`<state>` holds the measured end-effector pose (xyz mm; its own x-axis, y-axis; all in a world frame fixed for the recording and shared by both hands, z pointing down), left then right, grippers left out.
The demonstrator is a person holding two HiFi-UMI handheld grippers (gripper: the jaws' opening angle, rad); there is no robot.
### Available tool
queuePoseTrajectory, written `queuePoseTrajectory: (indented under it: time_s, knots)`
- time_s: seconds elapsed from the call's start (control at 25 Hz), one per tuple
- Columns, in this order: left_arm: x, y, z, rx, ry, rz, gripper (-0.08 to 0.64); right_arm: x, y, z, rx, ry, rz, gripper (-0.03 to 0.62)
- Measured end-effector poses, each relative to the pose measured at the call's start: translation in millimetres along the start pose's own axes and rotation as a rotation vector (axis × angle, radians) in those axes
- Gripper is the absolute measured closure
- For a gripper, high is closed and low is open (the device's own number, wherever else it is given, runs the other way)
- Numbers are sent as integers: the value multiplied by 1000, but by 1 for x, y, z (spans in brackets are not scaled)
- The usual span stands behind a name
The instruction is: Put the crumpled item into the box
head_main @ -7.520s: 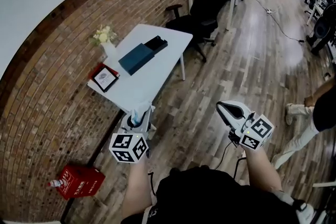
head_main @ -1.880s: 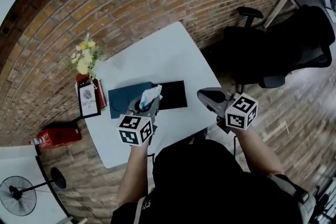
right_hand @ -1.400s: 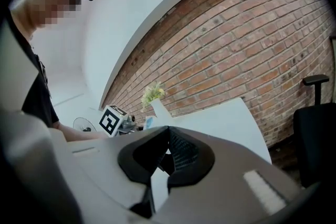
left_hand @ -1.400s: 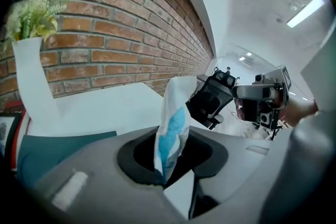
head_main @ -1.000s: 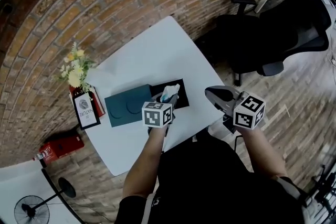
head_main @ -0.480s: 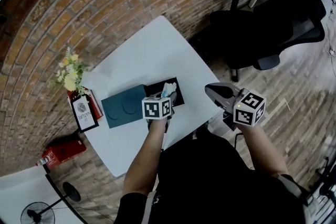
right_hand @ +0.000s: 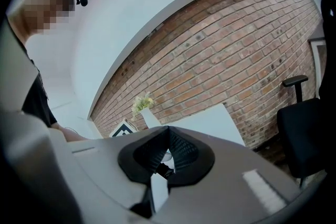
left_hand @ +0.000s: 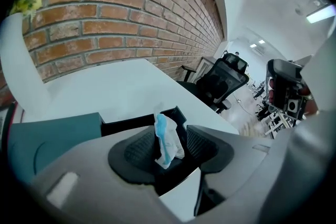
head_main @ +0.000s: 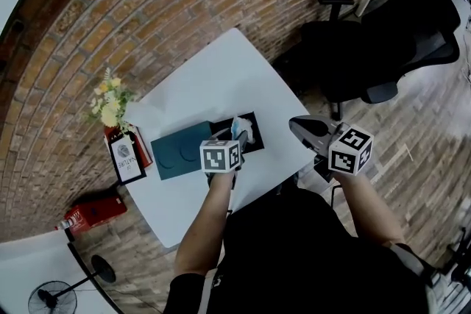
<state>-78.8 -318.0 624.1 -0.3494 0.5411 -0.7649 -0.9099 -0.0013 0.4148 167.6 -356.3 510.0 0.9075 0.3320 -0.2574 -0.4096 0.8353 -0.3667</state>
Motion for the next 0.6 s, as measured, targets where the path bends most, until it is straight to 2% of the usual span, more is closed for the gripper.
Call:
queuePoseTrajectory:
  time_s: [0.12, 0.24, 0.44, 0.6]
  knots:
    - [10, 8, -1, 11, -10, -13, 382, -7, 2, -4, 7, 0, -19, 592]
    - [17, 16, 0, 27, -23, -28, 465, -14, 5, -9, 19, 0, -39, 592]
    - [37, 23, -6, 16, -87, -43, 457, -23, 10, -15, 41, 2, -68, 592]
    - [65, 25, -23, -18, -193, -56, 457, -26, 14, -20, 53, 3, -82, 592]
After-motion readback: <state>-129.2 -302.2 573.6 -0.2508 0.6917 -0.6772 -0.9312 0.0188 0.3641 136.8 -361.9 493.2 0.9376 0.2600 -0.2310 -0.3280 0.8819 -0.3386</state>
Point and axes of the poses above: the fingertips, and each gripper's own axes: x backward along the fingers, y to its left, z out of its underside, the point moved 8 cm from there along x, backward along the fingers, and after that the axes turned 10 degrees about x, right-handed, at the moved point
